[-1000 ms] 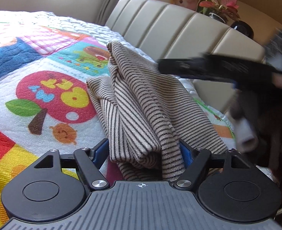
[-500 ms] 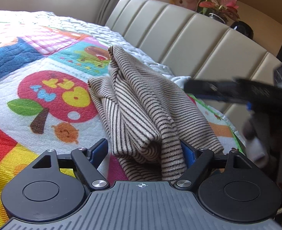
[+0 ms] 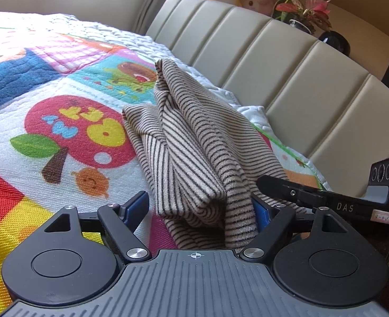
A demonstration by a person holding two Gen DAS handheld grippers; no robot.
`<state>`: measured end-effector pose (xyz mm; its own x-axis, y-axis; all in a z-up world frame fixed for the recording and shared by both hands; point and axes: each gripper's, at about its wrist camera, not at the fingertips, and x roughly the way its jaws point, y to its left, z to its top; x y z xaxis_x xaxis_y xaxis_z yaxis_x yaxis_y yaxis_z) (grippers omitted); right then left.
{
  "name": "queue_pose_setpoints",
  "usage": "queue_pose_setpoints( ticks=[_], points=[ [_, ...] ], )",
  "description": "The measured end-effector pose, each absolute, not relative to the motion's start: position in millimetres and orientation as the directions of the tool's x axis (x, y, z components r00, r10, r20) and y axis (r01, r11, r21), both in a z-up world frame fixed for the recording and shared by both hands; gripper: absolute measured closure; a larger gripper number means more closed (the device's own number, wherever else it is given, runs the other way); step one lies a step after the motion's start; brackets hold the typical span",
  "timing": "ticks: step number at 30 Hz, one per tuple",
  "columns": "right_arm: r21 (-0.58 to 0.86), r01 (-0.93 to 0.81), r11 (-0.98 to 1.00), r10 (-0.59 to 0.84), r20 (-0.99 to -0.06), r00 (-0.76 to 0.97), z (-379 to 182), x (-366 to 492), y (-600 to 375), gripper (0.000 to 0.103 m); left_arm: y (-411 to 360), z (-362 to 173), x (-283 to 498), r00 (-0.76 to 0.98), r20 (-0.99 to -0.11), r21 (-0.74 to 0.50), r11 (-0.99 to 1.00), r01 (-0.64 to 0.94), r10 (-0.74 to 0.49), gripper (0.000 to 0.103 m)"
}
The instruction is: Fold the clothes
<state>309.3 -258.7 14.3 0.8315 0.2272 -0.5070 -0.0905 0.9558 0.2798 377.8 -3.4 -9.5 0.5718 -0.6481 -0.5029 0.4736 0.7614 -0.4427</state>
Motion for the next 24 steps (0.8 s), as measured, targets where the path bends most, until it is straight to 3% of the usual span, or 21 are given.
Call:
queue_pose_setpoints(
  ticks=[5, 7, 9, 14, 24],
  points=[
    [0.257, -0.065, 0.964, 0.192, -0.51, 0.838, 15, 307, -256, 0.0, -5, -9, 368, 0.615, -0.501, -0.413, 0.793, 0.448, -0.608, 0.014],
    [0.233, -0.04, 0.972, 0.154, -0.495, 0.855, 17, 299, -253, 0.0, -5, -8, 357, 0.654, -0.5, -0.386, 0.822, 0.419, -0.568, 0.003],
    [0.221, -0.013, 0.975, 0.12, -0.48, 0.869, 20, 287, -251, 0.0, -5, -6, 347, 0.691, -0.496, -0.36, 0.849, 0.387, -0.526, 0.0],
    [0.273, 0.034, 0.961, 0.126, -0.545, 0.829, 21, 243, -246, 0.0, -5, -1, 296, 0.739, -0.532, -0.272, 0.91, 0.313, -0.413, 0.0],
    [-0.017, -0.006, 1.0, -0.006, -0.625, 0.78, 12, 233, -206, 0.0, -32, -5, 258, 0.752, -0.627, -0.025, 0.97, 0.241, -0.203, 0.0]
  ],
)
